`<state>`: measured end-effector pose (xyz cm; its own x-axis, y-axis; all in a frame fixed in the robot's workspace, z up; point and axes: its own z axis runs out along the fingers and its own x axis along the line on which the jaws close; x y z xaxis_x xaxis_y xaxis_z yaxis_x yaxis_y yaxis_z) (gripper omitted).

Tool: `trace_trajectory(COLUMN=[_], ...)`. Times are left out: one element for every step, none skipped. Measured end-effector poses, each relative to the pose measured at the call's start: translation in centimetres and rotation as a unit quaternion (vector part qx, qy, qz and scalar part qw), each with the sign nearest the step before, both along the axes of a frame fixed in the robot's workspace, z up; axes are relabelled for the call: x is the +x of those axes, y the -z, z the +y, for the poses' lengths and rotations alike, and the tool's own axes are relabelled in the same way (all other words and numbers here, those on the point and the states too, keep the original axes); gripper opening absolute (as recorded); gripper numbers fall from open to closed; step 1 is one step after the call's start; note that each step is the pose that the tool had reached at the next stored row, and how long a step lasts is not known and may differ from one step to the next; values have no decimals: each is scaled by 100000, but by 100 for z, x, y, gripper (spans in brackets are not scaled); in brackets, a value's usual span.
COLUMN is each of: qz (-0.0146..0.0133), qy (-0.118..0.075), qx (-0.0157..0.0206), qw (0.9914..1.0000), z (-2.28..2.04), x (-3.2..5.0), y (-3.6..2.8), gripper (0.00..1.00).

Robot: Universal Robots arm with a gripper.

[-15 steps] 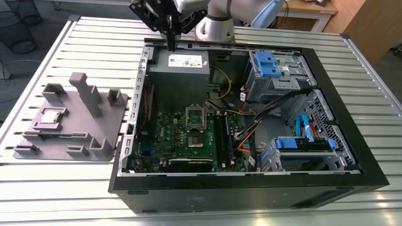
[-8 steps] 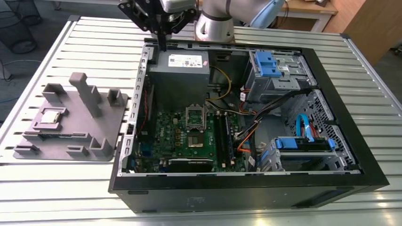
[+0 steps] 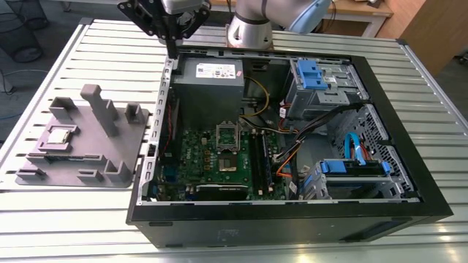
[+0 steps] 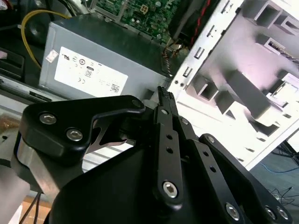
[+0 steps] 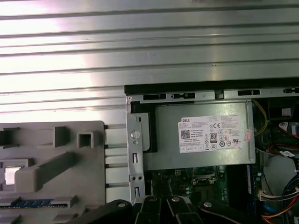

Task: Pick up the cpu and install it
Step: 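Reach for the cpu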

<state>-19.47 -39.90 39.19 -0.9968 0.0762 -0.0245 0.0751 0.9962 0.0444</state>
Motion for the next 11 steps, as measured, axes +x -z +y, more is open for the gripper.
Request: trace_trajectory(qz=[2,4,5,6,4,3,-1,-2,7,7,3], qy=[-3,1,9,5,1,-8,3,6,4,-2,-3], qx=[-1,-5,-7,-7,-5,-3,0,-1,-8,-10,-4], qw=[100000,100000,100000,100000,100000,100000,100000,100000,100000,100000,100000], z=[0,0,0,0,0,0,0,0,0,0,0], x=[-38,-76,-113,-153,-193,-234,-277,-319,-362,-406,-455], y=[0,1,1,2,4,5,7,8,8,10,11], gripper=[11,11,11,11,11,11,11,11,11,11,11])
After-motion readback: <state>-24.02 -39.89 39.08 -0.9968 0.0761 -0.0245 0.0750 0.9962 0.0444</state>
